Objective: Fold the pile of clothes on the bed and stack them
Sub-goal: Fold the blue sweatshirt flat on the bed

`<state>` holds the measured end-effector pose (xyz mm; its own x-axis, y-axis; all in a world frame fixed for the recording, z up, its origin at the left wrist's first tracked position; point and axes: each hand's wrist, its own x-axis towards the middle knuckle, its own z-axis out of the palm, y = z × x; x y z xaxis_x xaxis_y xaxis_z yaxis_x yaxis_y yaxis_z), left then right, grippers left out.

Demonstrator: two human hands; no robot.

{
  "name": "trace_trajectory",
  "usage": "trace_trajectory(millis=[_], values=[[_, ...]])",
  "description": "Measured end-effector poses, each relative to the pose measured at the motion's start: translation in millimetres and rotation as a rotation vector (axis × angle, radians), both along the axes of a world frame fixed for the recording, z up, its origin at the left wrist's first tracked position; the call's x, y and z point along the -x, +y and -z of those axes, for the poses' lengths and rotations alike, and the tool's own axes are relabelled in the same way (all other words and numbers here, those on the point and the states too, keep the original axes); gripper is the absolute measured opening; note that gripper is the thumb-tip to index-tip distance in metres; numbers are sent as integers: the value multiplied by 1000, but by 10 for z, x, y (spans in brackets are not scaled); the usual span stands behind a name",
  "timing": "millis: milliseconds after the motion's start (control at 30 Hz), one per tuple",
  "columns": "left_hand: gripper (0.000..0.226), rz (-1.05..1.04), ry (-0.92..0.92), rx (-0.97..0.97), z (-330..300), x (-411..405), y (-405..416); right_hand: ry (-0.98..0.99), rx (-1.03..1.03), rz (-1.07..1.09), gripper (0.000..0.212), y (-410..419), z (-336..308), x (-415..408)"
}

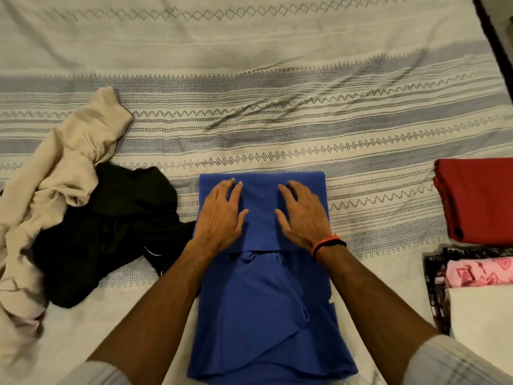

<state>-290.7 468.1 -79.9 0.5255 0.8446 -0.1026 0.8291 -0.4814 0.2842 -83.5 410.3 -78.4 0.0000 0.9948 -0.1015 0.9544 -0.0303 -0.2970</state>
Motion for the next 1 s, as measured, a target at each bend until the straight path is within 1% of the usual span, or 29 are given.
trace_trajectory(millis=[100,200,333,467,600,833,933,1000], values=[[80,-7,74,38,174,-63,126,-28,47,-23,74,121,165,5],[90,-43,99,62,362,18,157,-59,81,33,86,122,358,-102],[92,-64,48,36,473,126,94,-95,67,42,100,34,488,-256],[97,-120,113,-6,498,109,90,-105,16,66,107,27,538,-284],[101,-135,121,-15,623,109,127,-94,-5,95,112,73,651,-291],[102,-124,86,-36,687,107,165,-75,-30,90,113,117,713,-313],[99,-118,68,-12,634,110,172,-42,-22,86,112,125,664,-319],[91,-141,3,18,540,114,212,-2,-23,95,105,142,565,-357]])
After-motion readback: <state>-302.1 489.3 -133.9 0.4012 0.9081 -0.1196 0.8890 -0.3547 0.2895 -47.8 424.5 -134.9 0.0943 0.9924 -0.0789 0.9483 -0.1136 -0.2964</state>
